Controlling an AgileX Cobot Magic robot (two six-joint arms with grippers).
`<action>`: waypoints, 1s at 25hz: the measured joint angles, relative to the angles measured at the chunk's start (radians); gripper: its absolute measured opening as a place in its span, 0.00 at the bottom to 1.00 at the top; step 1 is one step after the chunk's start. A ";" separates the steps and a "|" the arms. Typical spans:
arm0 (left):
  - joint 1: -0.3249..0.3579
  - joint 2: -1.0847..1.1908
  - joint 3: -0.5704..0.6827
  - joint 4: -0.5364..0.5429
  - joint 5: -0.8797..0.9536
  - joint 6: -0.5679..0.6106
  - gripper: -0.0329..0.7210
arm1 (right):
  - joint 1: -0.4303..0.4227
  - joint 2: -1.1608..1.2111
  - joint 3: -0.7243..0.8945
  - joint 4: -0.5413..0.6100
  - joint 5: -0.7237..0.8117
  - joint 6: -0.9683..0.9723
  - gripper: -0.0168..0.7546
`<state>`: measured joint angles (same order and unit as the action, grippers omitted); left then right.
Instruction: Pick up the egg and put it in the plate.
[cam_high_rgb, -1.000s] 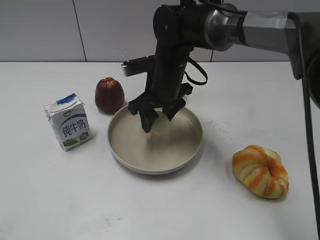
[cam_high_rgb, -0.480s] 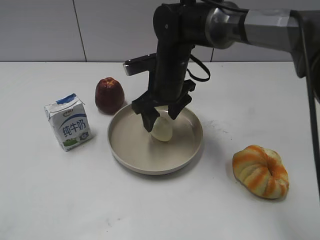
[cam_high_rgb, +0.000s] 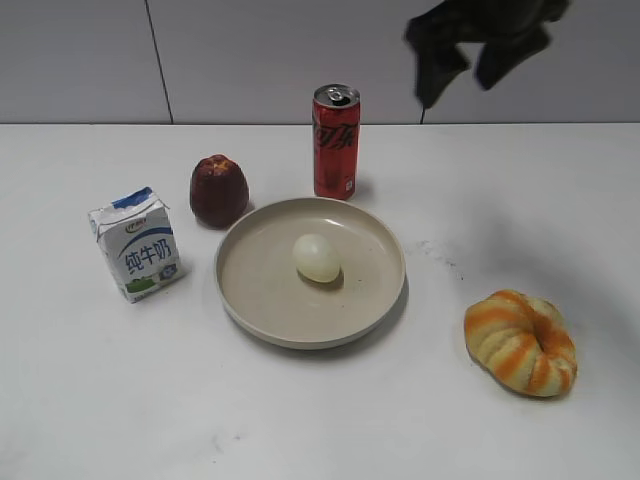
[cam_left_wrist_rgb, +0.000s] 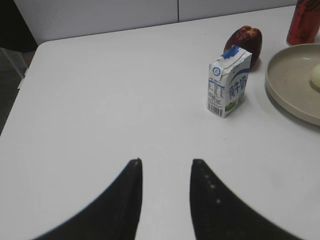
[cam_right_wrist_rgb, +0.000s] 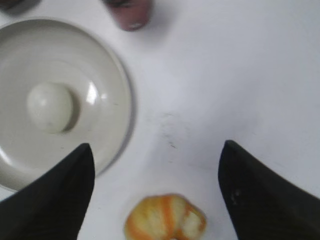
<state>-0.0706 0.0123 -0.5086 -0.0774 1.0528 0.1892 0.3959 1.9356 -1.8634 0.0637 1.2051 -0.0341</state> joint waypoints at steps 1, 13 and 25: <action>0.000 0.000 0.000 0.000 0.000 0.000 0.36 | -0.050 -0.033 0.026 -0.003 0.000 0.000 0.79; 0.000 0.000 0.000 0.000 0.000 0.000 0.36 | -0.356 -0.491 0.441 -0.015 0.005 0.042 0.79; 0.000 0.000 0.000 0.000 0.000 0.000 0.36 | -0.356 -1.192 1.051 -0.008 -0.145 0.048 0.79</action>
<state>-0.0706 0.0123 -0.5086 -0.0774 1.0528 0.1892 0.0394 0.7438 -0.8124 0.0559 1.0605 0.0140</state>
